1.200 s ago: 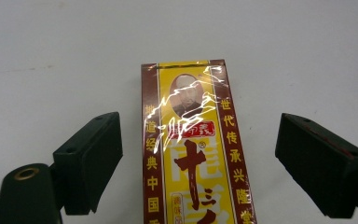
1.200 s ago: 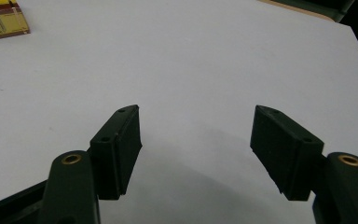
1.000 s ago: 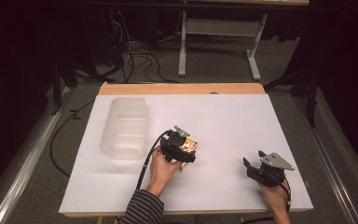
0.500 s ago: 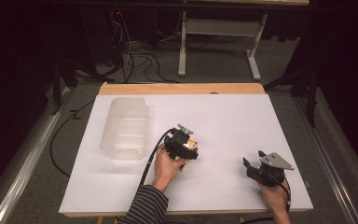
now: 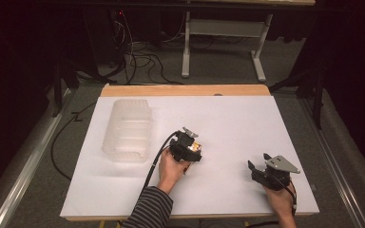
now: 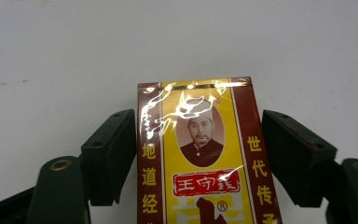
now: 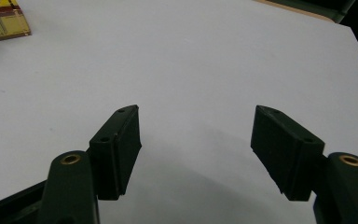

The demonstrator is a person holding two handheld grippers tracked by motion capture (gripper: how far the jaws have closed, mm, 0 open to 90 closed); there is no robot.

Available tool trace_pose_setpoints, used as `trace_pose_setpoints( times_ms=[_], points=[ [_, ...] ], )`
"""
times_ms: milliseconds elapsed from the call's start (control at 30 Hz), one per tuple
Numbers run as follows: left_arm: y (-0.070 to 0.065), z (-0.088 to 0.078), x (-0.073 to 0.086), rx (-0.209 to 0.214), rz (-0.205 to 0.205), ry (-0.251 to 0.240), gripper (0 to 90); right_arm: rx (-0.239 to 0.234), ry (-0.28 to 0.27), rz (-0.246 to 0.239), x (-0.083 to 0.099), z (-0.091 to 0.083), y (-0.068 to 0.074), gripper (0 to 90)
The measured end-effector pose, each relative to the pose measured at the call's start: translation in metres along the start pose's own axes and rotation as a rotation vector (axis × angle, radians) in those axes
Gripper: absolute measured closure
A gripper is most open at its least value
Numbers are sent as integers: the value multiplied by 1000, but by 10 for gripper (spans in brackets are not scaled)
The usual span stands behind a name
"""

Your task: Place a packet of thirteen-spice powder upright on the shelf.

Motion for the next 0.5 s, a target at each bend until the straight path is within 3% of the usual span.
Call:
trace_pose_setpoints(
  times_ms=[500],
  points=[
    [-4, -5, 0, 7, 26, -27, 326, 3, -1, 1, 0, 0, 0, 330]
  ],
)
Point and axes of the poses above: each handheld gripper's, and its own axes: z roughly forward along the jaws, x roughly out of its underside, y roughly to its left, the point moved 3 cm from there along z, roughly forward along the jaws, and after that the axes turned 7 degrees about z, right-handed, at the moved point
